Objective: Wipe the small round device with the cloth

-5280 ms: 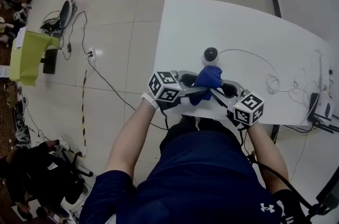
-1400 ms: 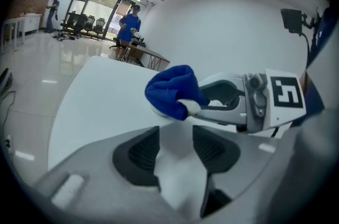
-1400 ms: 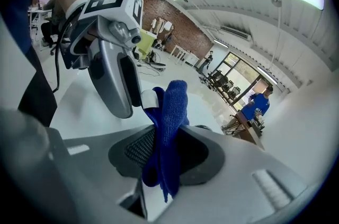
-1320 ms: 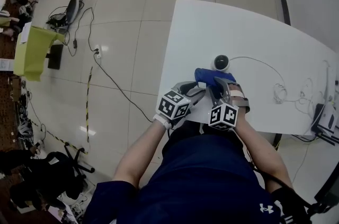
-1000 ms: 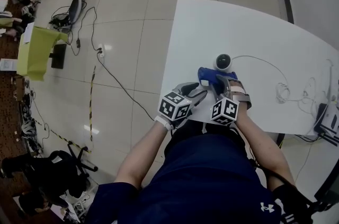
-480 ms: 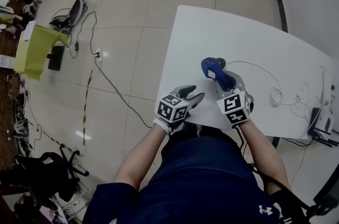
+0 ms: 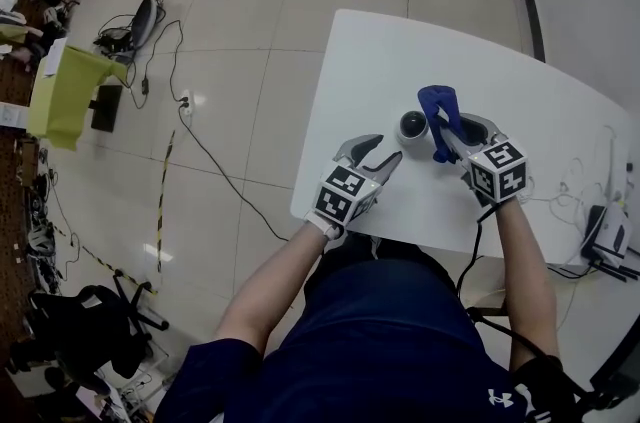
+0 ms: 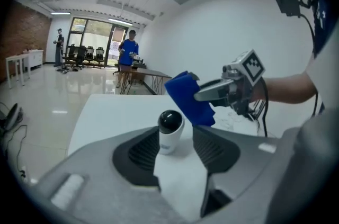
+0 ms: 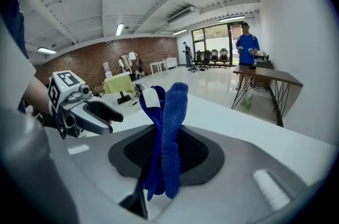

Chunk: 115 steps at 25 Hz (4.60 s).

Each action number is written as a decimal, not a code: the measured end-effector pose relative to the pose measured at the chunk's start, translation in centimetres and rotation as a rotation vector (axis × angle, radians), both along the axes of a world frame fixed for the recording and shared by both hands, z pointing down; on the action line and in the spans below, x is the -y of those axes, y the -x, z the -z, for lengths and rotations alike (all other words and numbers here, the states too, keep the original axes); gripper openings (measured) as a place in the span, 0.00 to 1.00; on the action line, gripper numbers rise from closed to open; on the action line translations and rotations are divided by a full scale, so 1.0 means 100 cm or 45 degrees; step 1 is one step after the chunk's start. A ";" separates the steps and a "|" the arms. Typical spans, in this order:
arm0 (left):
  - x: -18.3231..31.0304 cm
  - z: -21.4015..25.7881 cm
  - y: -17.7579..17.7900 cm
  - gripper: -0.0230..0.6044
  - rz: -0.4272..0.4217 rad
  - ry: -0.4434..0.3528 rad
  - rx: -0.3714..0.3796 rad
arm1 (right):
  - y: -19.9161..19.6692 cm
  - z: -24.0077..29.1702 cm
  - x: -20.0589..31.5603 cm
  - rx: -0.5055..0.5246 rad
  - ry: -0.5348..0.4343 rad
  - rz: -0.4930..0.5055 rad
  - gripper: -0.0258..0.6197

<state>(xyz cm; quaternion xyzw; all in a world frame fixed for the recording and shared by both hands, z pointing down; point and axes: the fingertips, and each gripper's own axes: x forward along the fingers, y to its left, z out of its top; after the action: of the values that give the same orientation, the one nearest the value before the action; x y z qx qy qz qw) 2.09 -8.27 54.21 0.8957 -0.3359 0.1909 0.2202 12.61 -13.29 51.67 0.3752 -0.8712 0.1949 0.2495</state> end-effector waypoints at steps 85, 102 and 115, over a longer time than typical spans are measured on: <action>-0.035 -0.051 -0.046 0.35 -0.245 0.126 0.118 | 0.039 0.002 0.004 -0.596 -0.095 0.890 0.23; -0.068 -0.028 0.031 0.28 0.033 0.372 -0.233 | 0.084 0.006 -0.063 0.428 0.249 0.122 0.23; -0.046 0.081 -0.007 0.39 -0.365 0.471 -0.915 | 0.089 0.054 -0.089 1.208 0.484 0.148 0.23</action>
<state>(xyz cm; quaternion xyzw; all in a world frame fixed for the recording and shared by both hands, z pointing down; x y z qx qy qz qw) 2.80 -3.70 46.14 0.8883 -0.0698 -0.0476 0.4515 3.72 -4.39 46.24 0.1446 -0.8571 0.4844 -0.0990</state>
